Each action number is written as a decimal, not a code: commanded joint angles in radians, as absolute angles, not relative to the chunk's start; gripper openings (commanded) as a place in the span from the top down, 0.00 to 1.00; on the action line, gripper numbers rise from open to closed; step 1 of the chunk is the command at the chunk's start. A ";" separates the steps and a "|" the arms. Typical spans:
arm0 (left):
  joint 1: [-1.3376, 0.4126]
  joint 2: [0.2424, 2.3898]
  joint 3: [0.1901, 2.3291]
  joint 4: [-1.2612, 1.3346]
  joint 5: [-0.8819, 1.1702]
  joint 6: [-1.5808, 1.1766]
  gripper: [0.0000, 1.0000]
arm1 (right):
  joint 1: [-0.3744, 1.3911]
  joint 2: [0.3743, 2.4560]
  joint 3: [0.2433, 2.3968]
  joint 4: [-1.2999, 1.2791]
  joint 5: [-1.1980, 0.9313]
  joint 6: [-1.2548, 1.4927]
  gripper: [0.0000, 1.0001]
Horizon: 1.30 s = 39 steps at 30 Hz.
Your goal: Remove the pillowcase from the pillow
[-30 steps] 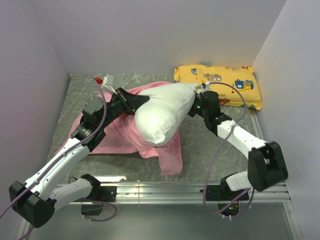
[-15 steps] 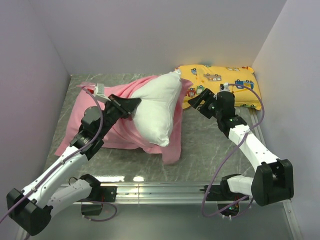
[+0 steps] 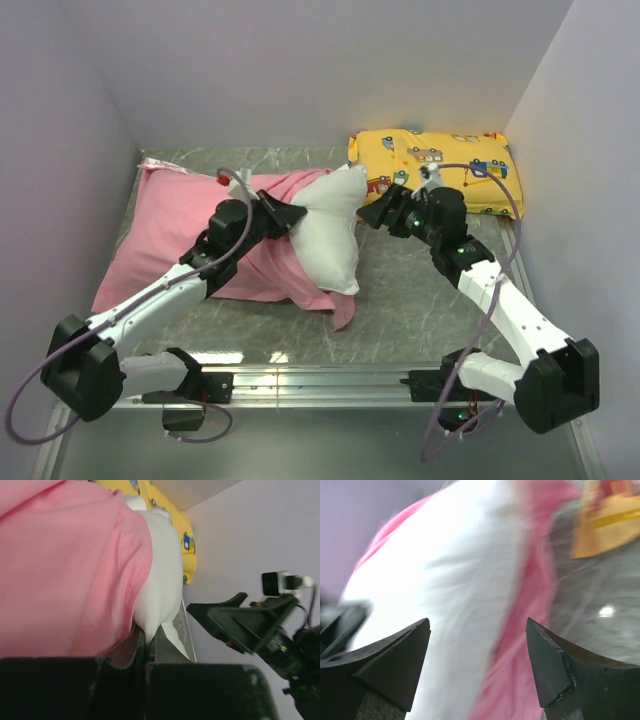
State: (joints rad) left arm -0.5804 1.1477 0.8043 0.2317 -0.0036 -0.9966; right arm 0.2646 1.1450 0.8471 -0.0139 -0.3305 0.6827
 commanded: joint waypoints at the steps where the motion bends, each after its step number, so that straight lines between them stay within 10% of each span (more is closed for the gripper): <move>1: -0.610 1.195 0.888 0.345 0.020 -0.985 1.00 | 0.409 1.059 0.856 -0.041 -0.260 0.556 0.15; 30: -0.706 1.388 0.994 0.325 0.089 -0.939 1.00 | 0.716 1.087 0.617 0.092 -0.169 0.488 0.04; 34: -0.715 1.388 1.019 0.310 0.107 -0.931 0.99 | 0.718 1.127 0.670 0.048 -0.149 0.502 0.55; 35: -0.715 1.382 1.026 0.279 0.106 -0.913 0.99 | 0.718 1.126 0.681 0.037 -0.141 0.505 0.98; 39: -0.713 1.333 1.133 0.070 0.022 -0.827 0.72 | 0.716 1.102 0.756 -0.069 -0.061 0.521 1.00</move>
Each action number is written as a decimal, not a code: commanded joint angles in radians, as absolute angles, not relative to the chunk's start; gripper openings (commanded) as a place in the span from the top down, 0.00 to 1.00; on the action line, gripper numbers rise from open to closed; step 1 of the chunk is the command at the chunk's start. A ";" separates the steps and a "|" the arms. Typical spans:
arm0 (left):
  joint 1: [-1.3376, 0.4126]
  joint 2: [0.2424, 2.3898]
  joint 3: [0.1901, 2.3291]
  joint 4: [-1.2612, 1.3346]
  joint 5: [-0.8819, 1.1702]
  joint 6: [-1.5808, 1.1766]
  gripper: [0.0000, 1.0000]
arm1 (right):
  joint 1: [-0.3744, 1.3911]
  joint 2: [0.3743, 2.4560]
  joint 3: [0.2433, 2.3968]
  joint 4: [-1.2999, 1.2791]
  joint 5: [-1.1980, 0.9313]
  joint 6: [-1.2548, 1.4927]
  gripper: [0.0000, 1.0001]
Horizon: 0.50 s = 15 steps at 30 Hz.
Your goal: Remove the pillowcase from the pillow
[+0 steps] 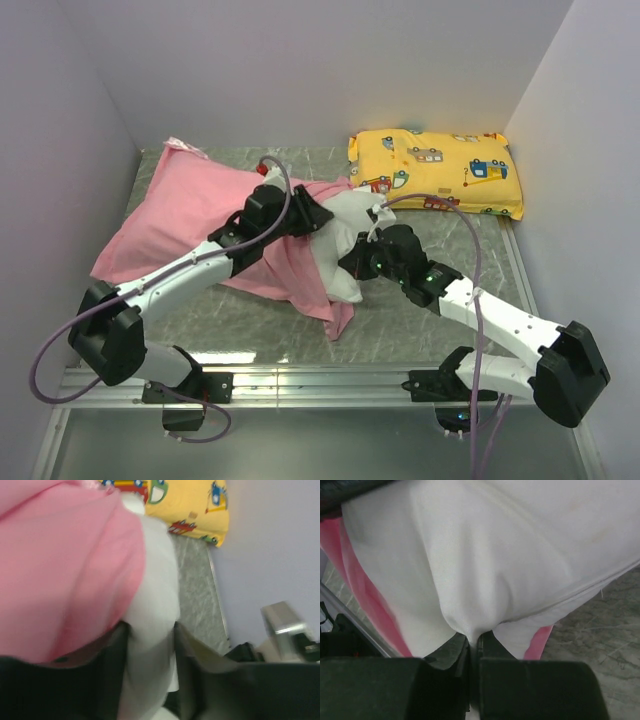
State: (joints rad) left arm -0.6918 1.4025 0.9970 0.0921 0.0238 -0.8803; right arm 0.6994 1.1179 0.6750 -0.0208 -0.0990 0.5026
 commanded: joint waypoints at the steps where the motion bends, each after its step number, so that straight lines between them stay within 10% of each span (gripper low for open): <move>1: -0.715 1.322 1.153 0.020 -0.032 -0.813 0.48 | 0.718 1.097 0.765 -0.084 -0.054 0.526 1.00; 4: -0.713 1.269 1.209 -0.184 -0.135 -0.776 0.26 | 0.716 1.078 0.787 -0.110 -0.052 0.532 1.00; 15: -0.640 1.005 1.109 -0.646 -0.540 -0.991 0.06 | 0.716 1.072 0.842 -0.166 -0.041 0.523 1.00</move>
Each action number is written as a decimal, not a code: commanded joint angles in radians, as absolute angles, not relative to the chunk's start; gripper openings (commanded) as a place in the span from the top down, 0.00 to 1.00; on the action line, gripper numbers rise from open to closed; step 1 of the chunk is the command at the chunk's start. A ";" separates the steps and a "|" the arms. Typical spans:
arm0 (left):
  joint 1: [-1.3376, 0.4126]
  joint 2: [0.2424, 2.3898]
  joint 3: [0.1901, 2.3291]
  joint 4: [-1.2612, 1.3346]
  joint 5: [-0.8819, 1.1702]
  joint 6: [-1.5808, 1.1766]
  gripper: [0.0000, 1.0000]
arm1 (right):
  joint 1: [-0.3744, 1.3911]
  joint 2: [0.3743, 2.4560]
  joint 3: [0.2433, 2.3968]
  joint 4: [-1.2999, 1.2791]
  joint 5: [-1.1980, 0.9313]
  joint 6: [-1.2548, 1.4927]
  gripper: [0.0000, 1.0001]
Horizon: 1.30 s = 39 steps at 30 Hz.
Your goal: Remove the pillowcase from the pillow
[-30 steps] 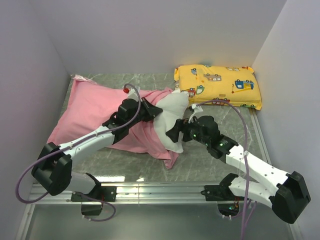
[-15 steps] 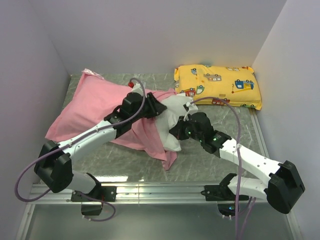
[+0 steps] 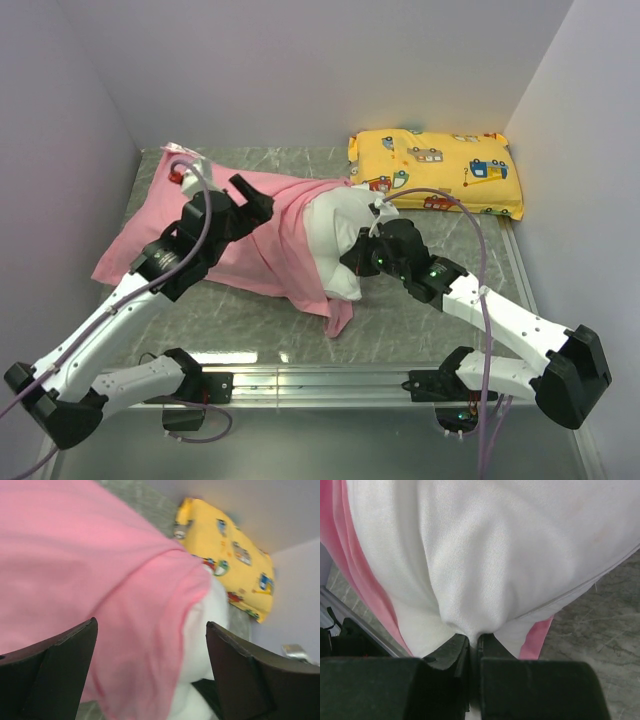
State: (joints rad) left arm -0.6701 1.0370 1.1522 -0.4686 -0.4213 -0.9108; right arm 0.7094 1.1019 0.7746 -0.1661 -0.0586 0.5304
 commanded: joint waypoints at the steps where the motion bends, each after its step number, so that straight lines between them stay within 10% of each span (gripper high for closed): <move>1: -0.609 0.991 1.095 -0.672 -0.540 -1.009 0.06 | 0.716 1.072 0.845 -0.169 -0.038 0.520 1.00; 26: -0.301 0.867 0.776 -0.517 -0.313 -1.115 0.15 | 0.716 1.065 0.861 -0.195 -0.046 0.503 1.00; 29: -0.282 0.894 0.765 -0.476 -0.313 -1.108 0.24 | 0.716 1.066 0.862 -0.195 -0.046 0.506 1.00; 36: -0.198 0.934 0.747 -0.384 -0.298 -1.082 1.00 | 0.718 1.058 0.923 -0.236 -0.023 0.492 1.00; 39: -0.126 0.948 0.799 -0.382 -0.310 -1.037 1.00 | 0.713 1.049 0.971 -0.276 -0.002 0.480 1.00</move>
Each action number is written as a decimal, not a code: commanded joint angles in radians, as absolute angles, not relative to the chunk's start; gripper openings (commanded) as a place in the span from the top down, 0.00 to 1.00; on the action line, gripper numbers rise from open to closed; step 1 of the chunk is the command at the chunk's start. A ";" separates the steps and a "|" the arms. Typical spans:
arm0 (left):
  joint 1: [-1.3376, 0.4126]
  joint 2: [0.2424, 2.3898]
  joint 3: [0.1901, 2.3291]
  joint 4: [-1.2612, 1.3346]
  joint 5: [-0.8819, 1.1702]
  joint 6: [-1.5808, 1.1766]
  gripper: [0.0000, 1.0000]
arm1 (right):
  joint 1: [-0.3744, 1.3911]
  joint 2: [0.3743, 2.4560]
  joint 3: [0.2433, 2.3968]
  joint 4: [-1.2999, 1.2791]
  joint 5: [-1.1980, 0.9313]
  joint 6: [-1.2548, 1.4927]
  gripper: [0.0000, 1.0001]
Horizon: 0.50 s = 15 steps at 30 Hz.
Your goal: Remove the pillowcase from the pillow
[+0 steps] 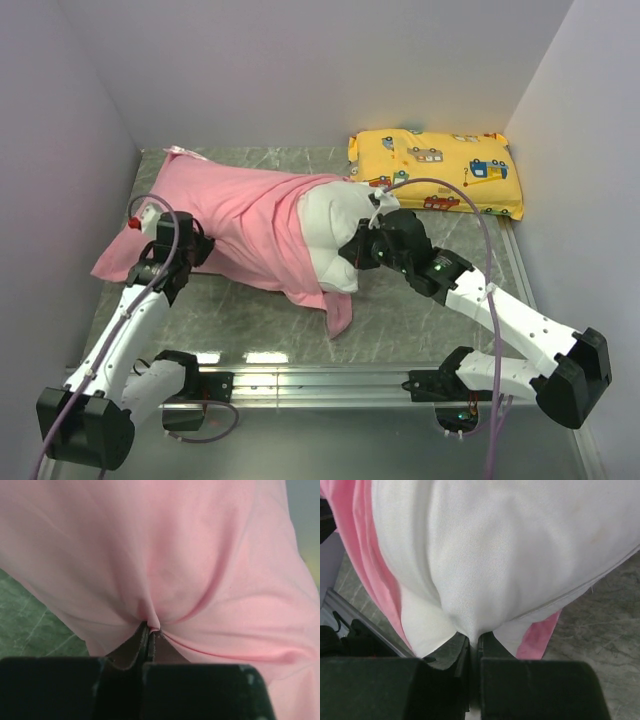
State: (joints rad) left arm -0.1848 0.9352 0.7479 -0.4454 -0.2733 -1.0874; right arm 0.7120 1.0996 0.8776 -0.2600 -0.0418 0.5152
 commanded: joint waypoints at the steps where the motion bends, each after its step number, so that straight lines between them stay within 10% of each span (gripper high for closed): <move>1: -0.077 0.962 0.842 -0.379 -0.314 -1.028 1.00 | 0.709 1.048 0.997 -0.285 0.029 0.476 1.00; 15: 0.400 1.261 1.166 -0.327 -0.232 -1.000 0.99 | 0.488 0.898 1.097 -0.422 -0.006 0.459 1.00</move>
State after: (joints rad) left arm 0.2749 1.2396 1.1069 -0.4156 -0.0982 -1.0294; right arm 0.5449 1.0080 1.0657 -0.3882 -0.0868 0.4976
